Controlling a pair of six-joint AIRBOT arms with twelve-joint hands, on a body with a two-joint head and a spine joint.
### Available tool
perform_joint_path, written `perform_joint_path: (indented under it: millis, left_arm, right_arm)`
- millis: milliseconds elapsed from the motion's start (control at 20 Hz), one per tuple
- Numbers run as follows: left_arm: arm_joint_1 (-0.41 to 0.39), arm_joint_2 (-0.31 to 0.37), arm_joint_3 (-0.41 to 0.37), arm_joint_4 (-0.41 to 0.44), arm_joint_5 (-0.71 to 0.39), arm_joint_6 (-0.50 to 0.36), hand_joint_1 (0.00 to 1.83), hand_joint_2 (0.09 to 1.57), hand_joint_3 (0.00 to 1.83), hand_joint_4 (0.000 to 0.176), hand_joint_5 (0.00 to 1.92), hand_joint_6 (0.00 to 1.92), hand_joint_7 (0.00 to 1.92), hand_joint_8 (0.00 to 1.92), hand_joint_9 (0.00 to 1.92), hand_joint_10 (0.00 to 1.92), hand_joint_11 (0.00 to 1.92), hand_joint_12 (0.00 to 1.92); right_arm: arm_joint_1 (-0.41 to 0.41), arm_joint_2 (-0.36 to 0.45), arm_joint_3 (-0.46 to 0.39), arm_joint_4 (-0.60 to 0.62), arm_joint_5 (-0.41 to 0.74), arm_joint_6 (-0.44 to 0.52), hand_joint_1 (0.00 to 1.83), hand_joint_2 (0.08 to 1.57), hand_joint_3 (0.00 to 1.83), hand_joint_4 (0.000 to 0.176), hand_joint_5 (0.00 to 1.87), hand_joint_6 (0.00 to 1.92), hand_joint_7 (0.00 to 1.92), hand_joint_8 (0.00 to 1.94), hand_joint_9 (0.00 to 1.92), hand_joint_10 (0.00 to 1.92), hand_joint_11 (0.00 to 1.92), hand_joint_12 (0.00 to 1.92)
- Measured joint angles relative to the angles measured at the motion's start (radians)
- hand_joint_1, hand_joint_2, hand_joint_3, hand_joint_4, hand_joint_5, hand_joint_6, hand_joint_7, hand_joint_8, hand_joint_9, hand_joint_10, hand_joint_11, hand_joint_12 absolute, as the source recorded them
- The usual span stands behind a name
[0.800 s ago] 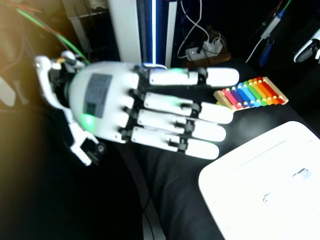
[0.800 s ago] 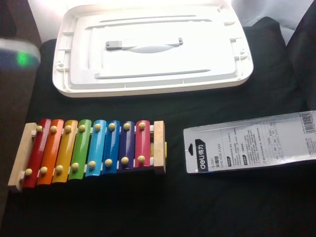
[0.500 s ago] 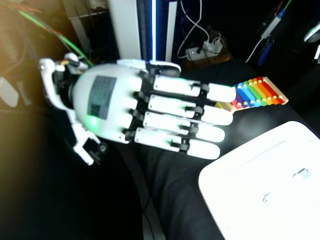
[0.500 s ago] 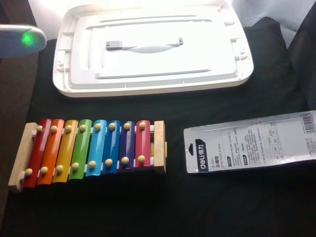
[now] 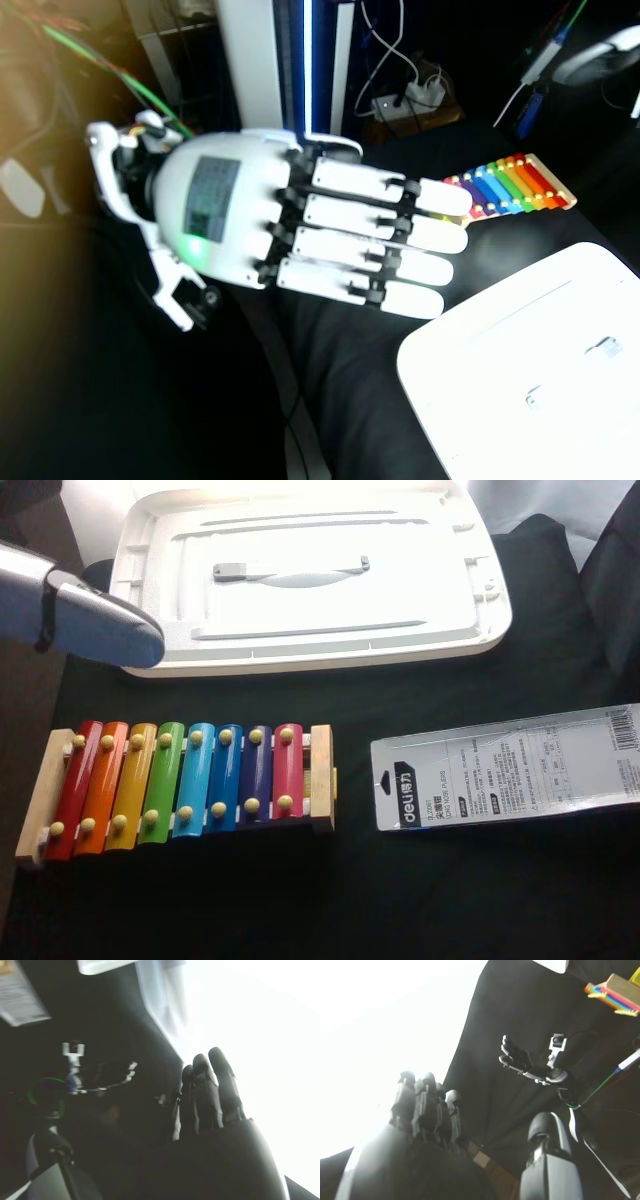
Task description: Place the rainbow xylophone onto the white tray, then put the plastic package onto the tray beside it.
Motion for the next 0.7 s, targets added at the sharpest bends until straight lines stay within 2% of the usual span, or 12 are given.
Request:
perform_joint_path:
  millis: [50, 100, 150, 200, 300, 350, 400, 450, 500, 600, 650, 700]
  left_arm:
    - [-0.057, 0.000, 0.000, 0.130, 0.034, -0.073, 0.10, 0.72, 0.41, 0.006, 0.00, 0.00, 0.19, 0.01, 0.25, 0.01, 0.10, 0.53]
    - [-0.094, 0.000, -0.001, 0.211, 0.053, -0.116, 0.08, 0.70, 0.42, 0.010, 0.00, 0.00, 0.20, 0.00, 0.26, 0.00, 0.08, 0.55]
    - [-0.132, 0.000, -0.001, 0.282, 0.069, -0.171, 0.09, 0.74, 0.38, 0.000, 0.00, 0.00, 0.18, 0.00, 0.23, 0.00, 0.03, 0.64]
    - [-0.172, 0.000, -0.001, 0.391, 0.085, -0.266, 0.11, 0.69, 0.34, 0.000, 0.00, 0.00, 0.14, 0.00, 0.19, 0.00, 0.01, 0.62]
    - [-0.186, -0.006, -0.006, 0.535, 0.103, -0.367, 0.10, 0.72, 0.19, 0.000, 0.00, 0.00, 0.11, 0.00, 0.16, 0.00, 0.00, 0.65]
    - [-0.186, -0.010, -0.013, 0.606, 0.106, -0.401, 0.12, 0.67, 0.14, 0.000, 0.00, 0.00, 0.13, 0.00, 0.17, 0.00, 0.00, 0.67]
    - [-0.186, -0.013, -0.019, 0.638, 0.106, -0.426, 0.17, 0.63, 0.11, 0.000, 0.00, 0.00, 0.14, 0.01, 0.18, 0.01, 0.00, 0.67]
    - [-0.186, -0.013, -0.020, 0.647, 0.100, -0.445, 0.20, 0.66, 0.12, 0.000, 0.00, 0.00, 0.20, 0.01, 0.23, 0.01, 0.00, 0.77]
    - [-0.187, -0.013, -0.021, 0.666, 0.096, -0.480, 0.23, 0.66, 0.11, 0.000, 0.00, 0.00, 0.21, 0.01, 0.22, 0.01, 0.00, 0.76]
    - [-0.188, -0.013, -0.029, 0.743, 0.103, -0.522, 0.09, 0.62, 0.10, 0.000, 0.00, 0.00, 0.21, 0.00, 0.22, 0.00, 0.00, 0.72]
    - [-0.187, -0.015, -0.033, 0.761, 0.100, -0.533, 0.19, 0.63, 0.12, 0.000, 0.02, 0.00, 0.25, 0.00, 0.27, 0.00, 0.00, 0.82]
    - [-0.181, -0.019, -0.033, 0.761, 0.094, -0.543, 0.22, 0.67, 0.14, 0.000, 0.00, 0.00, 0.23, 0.00, 0.25, 0.00, 0.00, 0.84]
  right_arm:
    - [0.000, 0.000, 0.000, -0.001, 0.001, 0.000, 0.75, 1.03, 0.01, 0.000, 0.18, 0.00, 0.13, 0.01, 0.09, 0.00, 0.00, 0.00]
    - [0.000, 0.000, 0.000, -0.001, 0.001, 0.000, 0.75, 1.03, 0.00, 0.000, 0.17, 0.00, 0.13, 0.01, 0.08, 0.00, 0.00, 0.00]
    - [0.000, 0.000, 0.000, -0.002, 0.001, 0.000, 0.73, 0.99, 0.00, 0.000, 0.17, 0.00, 0.14, 0.01, 0.10, 0.01, 0.00, 0.00]
    - [0.000, 0.000, 0.000, -0.002, 0.002, 0.000, 0.74, 0.97, 0.00, 0.000, 0.18, 0.00, 0.15, 0.01, 0.10, 0.01, 0.00, 0.00]
    - [0.000, -0.006, 0.000, 0.001, 0.002, 0.000, 0.81, 0.90, 0.00, 0.000, 0.19, 0.00, 0.16, 0.01, 0.09, 0.00, 0.00, 0.00]
    - [0.000, -0.011, 0.001, 0.002, 0.003, 0.000, 0.82, 0.89, 0.00, 0.000, 0.20, 0.00, 0.17, 0.01, 0.10, 0.00, 0.00, 0.00]
    - [0.000, -0.014, 0.002, -0.006, -0.003, 0.000, 0.83, 0.89, 0.00, 0.000, 0.20, 0.01, 0.18, 0.01, 0.10, 0.01, 0.00, 0.00]
    - [0.000, -0.016, 0.002, -0.007, -0.004, 0.000, 0.84, 0.88, 0.00, 0.000, 0.20, 0.00, 0.16, 0.00, 0.09, 0.00, 0.00, 0.00]
    - [0.000, -0.018, 0.002, -0.007, -0.003, 0.000, 0.84, 0.87, 0.00, 0.000, 0.20, 0.00, 0.17, 0.01, 0.10, 0.01, 0.00, 0.00]
    - [0.000, -0.018, 0.002, -0.003, -0.005, 0.000, 0.86, 0.86, 0.00, 0.000, 0.17, 0.00, 0.16, 0.00, 0.09, 0.00, 0.00, 0.00]
    - [0.000, -0.018, 0.002, -0.003, -0.004, 0.000, 0.88, 0.89, 0.00, 0.000, 0.17, 0.00, 0.16, 0.00, 0.09, 0.00, 0.00, 0.00]
    - [0.000, -0.018, 0.002, -0.003, -0.004, 0.000, 0.89, 0.89, 0.00, 0.000, 0.17, 0.00, 0.17, 0.00, 0.10, 0.00, 0.00, 0.00]
